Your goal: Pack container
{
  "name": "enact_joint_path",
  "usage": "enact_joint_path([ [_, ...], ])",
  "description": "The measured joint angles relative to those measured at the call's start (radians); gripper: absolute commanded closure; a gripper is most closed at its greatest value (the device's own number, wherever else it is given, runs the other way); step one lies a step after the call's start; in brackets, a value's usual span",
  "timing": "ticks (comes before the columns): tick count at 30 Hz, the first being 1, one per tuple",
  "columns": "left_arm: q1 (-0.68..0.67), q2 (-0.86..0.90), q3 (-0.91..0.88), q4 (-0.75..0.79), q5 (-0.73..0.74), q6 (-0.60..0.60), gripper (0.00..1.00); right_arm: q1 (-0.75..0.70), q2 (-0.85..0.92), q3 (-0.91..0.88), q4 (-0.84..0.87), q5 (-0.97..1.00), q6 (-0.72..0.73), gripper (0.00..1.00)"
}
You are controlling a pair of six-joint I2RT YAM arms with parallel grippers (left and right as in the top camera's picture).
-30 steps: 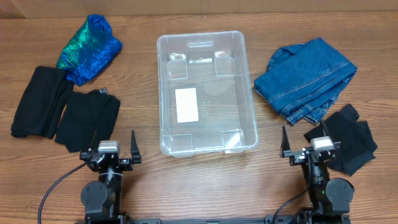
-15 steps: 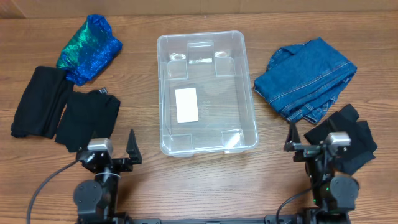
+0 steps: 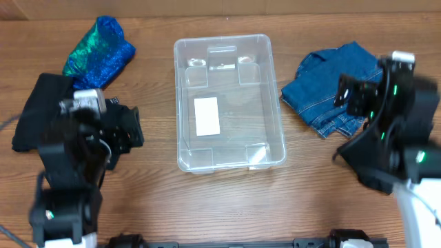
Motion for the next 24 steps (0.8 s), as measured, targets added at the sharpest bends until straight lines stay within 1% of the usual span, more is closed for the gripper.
enact_joint_path([
  [2, 0.0, 0.07, 0.098, -0.085, 0.001, -0.003, 0.0, 0.0, 0.096, 0.141, -0.131, -0.03, 0.0, 0.0],
  [4, 0.0, 0.122, 0.178, -0.148, 0.003, -0.003, 0.0, 0.0, 0.156, 0.235, -0.207, -0.045, 0.0, 0.0],
  [6, 0.0, 0.161, 0.245, -0.18, 0.003, -0.003, 0.0, 0.0, 0.198, 0.31, -0.23, -0.053, 0.01, 0.0],
  [8, 0.0, 0.179, 0.28, -0.198, 0.003, -0.003, 0.0, -0.005, 0.211, 0.347, -0.226, -0.053, 0.036, 0.0],
  [11, 0.0, 0.186, 0.292, -0.209, 0.003, -0.003, 0.0, -0.037, 0.211, 0.364, -0.216, -0.055, 0.067, 0.0],
  [14, 0.0, 0.187, 0.292, -0.21, 0.003, -0.003, 0.0, -0.127, 0.231, 0.372, -0.233, -0.072, 0.084, 0.0],
  [17, 0.0, 0.187, 0.292, -0.214, 0.003, -0.003, 0.0, -0.254, 0.303, 0.376, -0.235, -0.164, 0.083, 0.0],
  [20, 0.0, 0.187, 0.293, -0.217, 0.003, -0.003, 0.0, -0.378, 0.423, 0.379, -0.236, -0.315, 0.076, 0.0],
  [21, 0.0, 0.188, 0.293, -0.216, 0.003, -0.003, 0.0, -0.43, 0.491, 0.379, -0.236, -0.38, 0.073, 0.0],
  [24, 0.0, 0.189, 0.293, -0.217, 0.003, -0.003, 0.0, -0.518, 0.643, 0.379, -0.239, -0.496, 0.05, 0.0],
])
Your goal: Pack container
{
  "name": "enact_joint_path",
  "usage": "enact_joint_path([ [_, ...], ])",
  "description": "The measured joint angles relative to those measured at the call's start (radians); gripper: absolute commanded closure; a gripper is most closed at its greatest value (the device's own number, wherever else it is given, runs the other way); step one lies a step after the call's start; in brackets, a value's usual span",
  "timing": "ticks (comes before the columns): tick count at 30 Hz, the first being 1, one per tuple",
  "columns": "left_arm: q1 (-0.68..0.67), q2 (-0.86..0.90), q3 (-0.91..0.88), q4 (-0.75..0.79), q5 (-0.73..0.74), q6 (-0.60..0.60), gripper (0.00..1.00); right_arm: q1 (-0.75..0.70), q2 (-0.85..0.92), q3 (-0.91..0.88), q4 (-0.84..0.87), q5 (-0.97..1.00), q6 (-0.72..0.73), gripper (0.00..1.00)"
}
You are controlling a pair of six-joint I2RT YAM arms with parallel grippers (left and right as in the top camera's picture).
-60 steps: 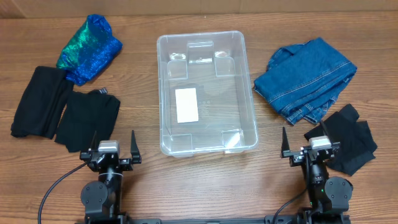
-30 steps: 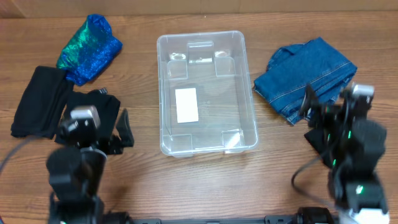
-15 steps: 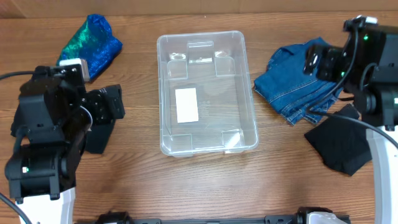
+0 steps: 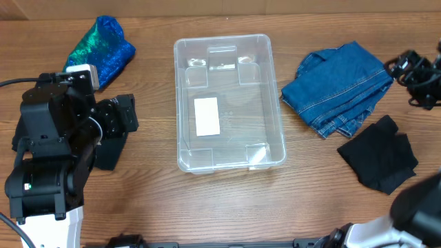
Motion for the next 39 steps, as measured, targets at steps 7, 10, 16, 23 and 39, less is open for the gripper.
enact_joint_path([
  [7, 0.0, 0.0, 0.0, -0.001, 0.0, 0.0, 0.0, -0.07, 0.241, 0.0, 0.005, -0.171, -0.09, 0.0],
  [10, 0.0, 0.0, 0.0, -0.001, 0.0, 0.0, 0.0, -0.068, 0.298, 0.0, 0.025, -0.218, -0.119, 0.0],
  [16, 0.0, 0.0, 0.0, -0.009, 0.0, 0.0, 0.0, -0.067, 0.386, 0.0, 0.059, -0.205, -0.135, 0.0],
  [23, 0.0, 0.008, 0.0, -0.029, 0.0, 0.0, 0.0, -0.067, 0.399, 0.0, 0.087, -0.128, -0.143, 0.0],
  [39, 0.0, 0.048, 0.0, -0.056, -0.033, 0.0, 0.0, -0.067, 0.399, -0.009, 0.108, -0.154, -0.149, 0.0],
])
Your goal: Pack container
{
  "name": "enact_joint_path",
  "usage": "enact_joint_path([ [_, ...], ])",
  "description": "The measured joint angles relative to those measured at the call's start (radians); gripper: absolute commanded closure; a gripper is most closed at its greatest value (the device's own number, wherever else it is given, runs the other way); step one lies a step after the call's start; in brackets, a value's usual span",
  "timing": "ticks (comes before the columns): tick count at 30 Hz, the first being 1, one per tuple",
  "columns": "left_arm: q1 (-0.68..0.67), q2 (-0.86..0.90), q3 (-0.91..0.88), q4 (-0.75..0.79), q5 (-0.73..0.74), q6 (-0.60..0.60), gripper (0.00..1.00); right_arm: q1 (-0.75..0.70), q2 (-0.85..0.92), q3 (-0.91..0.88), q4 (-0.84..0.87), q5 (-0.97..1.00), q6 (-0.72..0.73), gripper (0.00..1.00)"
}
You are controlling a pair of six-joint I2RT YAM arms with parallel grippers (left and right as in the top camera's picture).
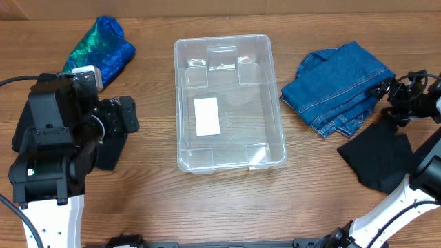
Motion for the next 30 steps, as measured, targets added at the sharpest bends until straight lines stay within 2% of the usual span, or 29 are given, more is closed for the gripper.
enact_joint_path([
  [30, 0.0, 0.004, 0.0, 0.0, -0.018, 0.001, 0.0, -0.003, 0.075, 0.009, 0.053, -0.127, 0.024, 0.0],
])
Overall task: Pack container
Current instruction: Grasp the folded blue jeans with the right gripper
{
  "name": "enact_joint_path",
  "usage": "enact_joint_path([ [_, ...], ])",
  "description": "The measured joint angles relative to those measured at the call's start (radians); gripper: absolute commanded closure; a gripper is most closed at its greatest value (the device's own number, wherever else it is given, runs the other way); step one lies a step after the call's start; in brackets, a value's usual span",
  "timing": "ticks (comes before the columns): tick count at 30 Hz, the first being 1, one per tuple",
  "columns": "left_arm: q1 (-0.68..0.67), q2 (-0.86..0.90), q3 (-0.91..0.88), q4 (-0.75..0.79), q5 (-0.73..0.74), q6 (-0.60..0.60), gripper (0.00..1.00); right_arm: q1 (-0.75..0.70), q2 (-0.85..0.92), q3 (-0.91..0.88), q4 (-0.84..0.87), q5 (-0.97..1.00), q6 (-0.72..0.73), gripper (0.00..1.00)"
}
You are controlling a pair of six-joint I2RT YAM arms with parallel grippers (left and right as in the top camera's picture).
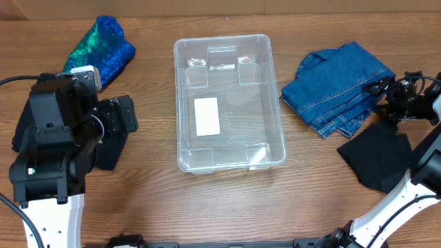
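A clear plastic container (227, 103) stands empty mid-table, with only a white label on its floor. Folded blue jeans (337, 86) lie to its right. My right gripper (383, 95) is at the jeans' right edge, its fingers apparently spread, one on each side of the hem. A black cloth (377, 157) lies in front of the jeans. At the far left rests a shiny blue-green cloth (100, 52). A second black cloth (110, 150) lies partly hidden under my left arm. My left gripper (126, 116) hovers above that cloth and points toward the container. Its jaws are hard to read.
The wooden table (227, 200) carries nothing else. The right arm's base and link (413, 200) rise at the front right corner, and the left arm's body (48, 165) fills the front left.
My right gripper has edged slightly left, further onto the jeans' right hem. The left arm and all the cloths are where they were.
At first the right arm hung over the right-hand black cloth and hid it, while the left arm sat low over the left black cloth. Then the right arm was at the far right edge, leaving that cloth exposed. Later its gripper reached the jeans' hem, where it stays.
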Motion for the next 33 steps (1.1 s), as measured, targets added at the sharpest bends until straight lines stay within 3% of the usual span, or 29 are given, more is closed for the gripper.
enact_joint_path([
  [5, 0.0, 0.0, 0.0, 0.0, 0.0, 0.0, 0.0, 0.017, 0.003, 0.0, 0.041, -0.002, 0.021, 0.0],
  [13, 0.0, 0.0, 0.0, 0.0, -0.003, 0.0, 0.0, 0.182, 0.009, 0.007, 0.178, 0.072, 0.111, 0.02],
  [17, 0.0, 0.0, 0.0, 0.0, -0.003, 0.0, 0.0, 0.237, 0.029, 0.019, 0.222, 0.077, 0.194, 0.22],
  [22, 0.0, 0.0, 0.0, 0.0, -0.003, 0.0, 0.0, 0.235, 0.05, 0.027, 0.228, 0.074, 0.243, 0.38],
  [27, 0.0, 0.0, 0.0, 0.0, -0.003, 0.0, 0.0, 0.236, 0.06, 0.026, 0.229, 0.082, 0.259, 0.71],
  [33, 0.0, 0.0, 0.0, 0.0, -0.003, 0.0, 0.0, 0.237, 0.069, 0.026, 0.229, 0.074, 0.279, 0.76],
])
